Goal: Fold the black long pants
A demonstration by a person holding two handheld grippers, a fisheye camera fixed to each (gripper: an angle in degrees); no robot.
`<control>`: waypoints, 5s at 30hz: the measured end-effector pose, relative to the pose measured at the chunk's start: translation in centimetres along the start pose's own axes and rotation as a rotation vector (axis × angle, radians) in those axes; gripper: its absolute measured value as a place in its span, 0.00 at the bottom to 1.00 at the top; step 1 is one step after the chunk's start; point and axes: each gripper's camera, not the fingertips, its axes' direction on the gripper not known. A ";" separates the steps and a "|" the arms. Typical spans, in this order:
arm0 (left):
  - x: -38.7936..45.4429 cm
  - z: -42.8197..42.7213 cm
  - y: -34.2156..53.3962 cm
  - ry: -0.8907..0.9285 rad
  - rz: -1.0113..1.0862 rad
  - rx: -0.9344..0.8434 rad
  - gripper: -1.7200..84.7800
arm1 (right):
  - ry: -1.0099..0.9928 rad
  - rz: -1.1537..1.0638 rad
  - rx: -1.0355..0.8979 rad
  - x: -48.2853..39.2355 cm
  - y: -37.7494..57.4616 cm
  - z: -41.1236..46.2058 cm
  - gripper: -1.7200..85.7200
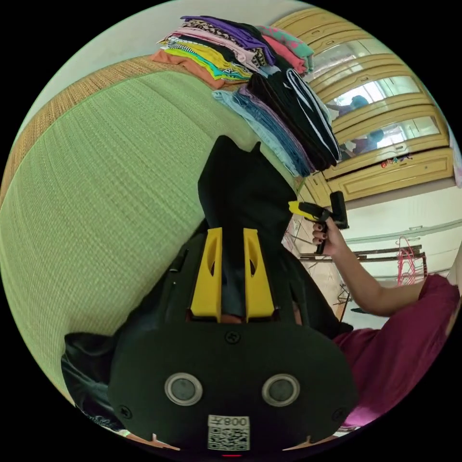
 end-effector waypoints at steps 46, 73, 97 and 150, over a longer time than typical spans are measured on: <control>16.6 10.2 -27.7 -0.160 0.211 -0.145 0.03 | -0.069 0.051 0.097 16.1 19.2 -2.0 0.02; 15.6 12.4 -24.0 -0.226 0.295 -0.181 0.04 | -0.172 0.089 0.157 7.1 16.0 -5.9 0.03; -8.9 -4.3 14.2 -0.211 -0.160 0.107 0.02 | 0.471 -0.470 -0.154 -30.3 1.1 1.5 0.02; -47.1 -11.0 81.0 -0.173 -0.586 0.437 0.02 | 0.231 -0.937 -0.903 -100.0 -22.4 43.5 0.03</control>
